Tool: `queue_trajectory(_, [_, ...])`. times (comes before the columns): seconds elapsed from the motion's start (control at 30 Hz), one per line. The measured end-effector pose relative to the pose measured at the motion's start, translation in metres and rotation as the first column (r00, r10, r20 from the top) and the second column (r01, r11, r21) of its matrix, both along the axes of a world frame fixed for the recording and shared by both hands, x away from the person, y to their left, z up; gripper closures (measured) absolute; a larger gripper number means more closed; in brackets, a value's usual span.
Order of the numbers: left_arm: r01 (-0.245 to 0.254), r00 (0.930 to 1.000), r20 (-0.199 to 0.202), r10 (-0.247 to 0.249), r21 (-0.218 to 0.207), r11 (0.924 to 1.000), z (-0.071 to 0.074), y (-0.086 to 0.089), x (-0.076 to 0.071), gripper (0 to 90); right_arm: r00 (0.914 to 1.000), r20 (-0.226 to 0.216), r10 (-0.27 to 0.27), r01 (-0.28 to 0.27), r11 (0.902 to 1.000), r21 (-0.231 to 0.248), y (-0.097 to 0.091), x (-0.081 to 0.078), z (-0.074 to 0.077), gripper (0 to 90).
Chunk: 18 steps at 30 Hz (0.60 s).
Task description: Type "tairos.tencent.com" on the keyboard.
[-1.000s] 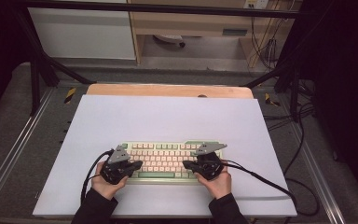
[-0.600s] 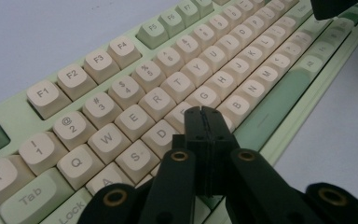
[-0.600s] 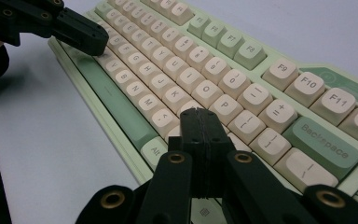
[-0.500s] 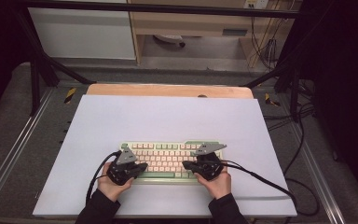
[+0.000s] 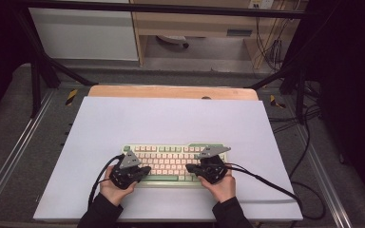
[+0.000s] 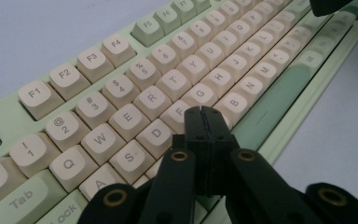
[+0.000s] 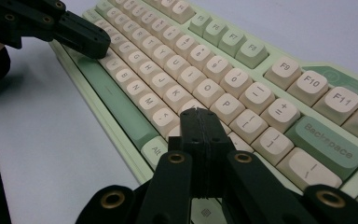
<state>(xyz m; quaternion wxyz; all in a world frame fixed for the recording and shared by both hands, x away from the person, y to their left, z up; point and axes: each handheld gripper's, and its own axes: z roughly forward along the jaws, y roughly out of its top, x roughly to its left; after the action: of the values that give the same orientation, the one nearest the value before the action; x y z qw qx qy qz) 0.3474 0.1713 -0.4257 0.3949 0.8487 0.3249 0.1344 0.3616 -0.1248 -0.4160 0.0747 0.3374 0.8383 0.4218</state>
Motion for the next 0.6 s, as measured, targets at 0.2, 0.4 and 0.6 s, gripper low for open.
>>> queue_trajectory(0.2, [-0.005,1.0,0.004,0.005,-0.014,0.9999,0.004,0.006,-0.002,90.0,1.0,0.002,-0.001,0.001,1.0,0.0,0.0,0.0,0.0,90.0])
queue_trajectory(0.4, [-0.019,0.9998,0.009,0.02,-0.028,0.9994,0.007,0.011,-0.001,90.0,1.0,0.001,-0.001,0.001,1.0,0.004,0.0,-0.001,0.0,90.0])
queue_trajectory(0.6, [-0.034,0.9993,0.011,0.034,-0.03,0.999,0.009,0.015,0.002,90.0,1.0,0.002,-0.002,0.002,1.0,0.002,0.0,-0.001,0.0,90.0])
